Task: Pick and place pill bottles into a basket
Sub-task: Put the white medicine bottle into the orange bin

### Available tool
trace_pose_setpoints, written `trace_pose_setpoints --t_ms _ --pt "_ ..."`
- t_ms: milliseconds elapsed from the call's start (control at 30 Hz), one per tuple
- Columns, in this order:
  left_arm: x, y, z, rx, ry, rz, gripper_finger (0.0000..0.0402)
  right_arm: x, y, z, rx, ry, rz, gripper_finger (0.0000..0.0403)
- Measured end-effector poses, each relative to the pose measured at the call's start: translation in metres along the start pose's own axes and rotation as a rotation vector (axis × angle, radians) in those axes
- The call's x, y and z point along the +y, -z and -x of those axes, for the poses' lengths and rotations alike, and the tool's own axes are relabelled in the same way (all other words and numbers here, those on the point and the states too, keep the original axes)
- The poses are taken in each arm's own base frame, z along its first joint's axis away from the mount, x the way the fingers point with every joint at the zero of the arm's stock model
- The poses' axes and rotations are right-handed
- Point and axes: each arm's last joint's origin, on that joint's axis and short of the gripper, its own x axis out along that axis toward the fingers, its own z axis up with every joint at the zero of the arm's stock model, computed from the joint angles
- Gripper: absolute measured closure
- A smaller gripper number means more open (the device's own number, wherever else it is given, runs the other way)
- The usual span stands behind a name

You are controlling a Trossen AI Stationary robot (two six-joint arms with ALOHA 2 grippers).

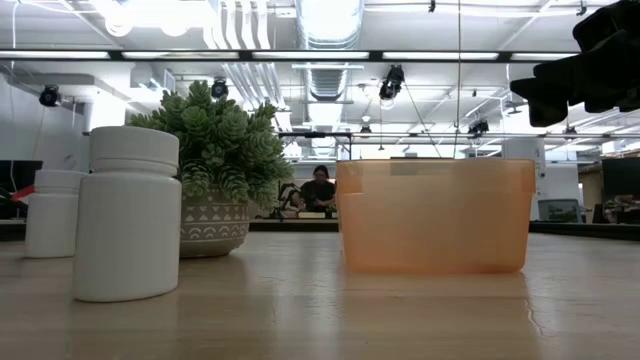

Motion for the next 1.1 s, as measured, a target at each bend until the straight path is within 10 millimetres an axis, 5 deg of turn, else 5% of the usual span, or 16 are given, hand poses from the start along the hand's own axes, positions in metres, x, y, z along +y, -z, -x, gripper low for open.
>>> trace_pose_setpoints --t_ms 367,1100 --pt "0.002 0.03 -0.021 0.307 -0.087 0.108 0.0185 0.0 0.0 0.0 0.0 0.0 0.0 0.023" --pt "0.007 0.066 -0.053 0.559 -0.215 0.157 0.0185 0.0 0.0 0.0 0.0 0.0 -0.002 0.023"
